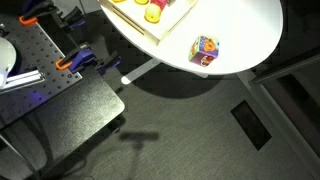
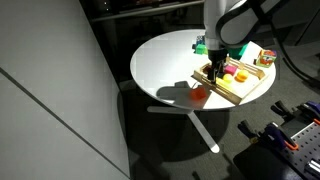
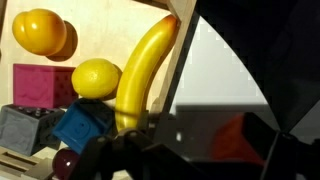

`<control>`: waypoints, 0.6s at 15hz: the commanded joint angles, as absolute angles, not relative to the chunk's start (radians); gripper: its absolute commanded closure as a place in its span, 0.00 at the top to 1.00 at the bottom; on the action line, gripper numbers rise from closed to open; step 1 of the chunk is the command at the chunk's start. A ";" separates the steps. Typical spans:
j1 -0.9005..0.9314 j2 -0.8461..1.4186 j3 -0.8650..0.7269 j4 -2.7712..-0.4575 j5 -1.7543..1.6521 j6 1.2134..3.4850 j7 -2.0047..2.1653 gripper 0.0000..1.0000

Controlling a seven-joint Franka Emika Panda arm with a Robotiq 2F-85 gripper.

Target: Pick up the orange block from the tray and put it on the table

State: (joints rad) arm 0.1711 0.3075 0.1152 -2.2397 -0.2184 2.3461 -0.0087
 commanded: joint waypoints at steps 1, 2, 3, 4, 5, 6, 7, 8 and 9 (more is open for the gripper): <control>0.150 0.308 0.114 -2.212 -0.173 2.277 -0.031 1.00; 0.140 0.300 0.115 -2.216 -0.157 2.253 -0.045 1.00; 0.131 0.296 0.114 -2.219 -0.144 2.233 -0.056 1.00; 0.120 0.290 0.112 -2.225 -0.130 2.209 -0.068 1.00; 0.111 0.287 0.109 -2.227 -0.121 2.190 -0.077 1.00; 0.098 0.281 0.107 -2.233 -0.110 2.167 -0.095 1.00; 0.088 0.274 0.103 -2.239 -0.102 2.146 -0.109 1.00; 0.077 0.268 0.100 -2.242 -0.095 2.125 -0.125 1.00; 0.066 0.257 0.097 -2.249 -0.089 2.104 -0.142 1.00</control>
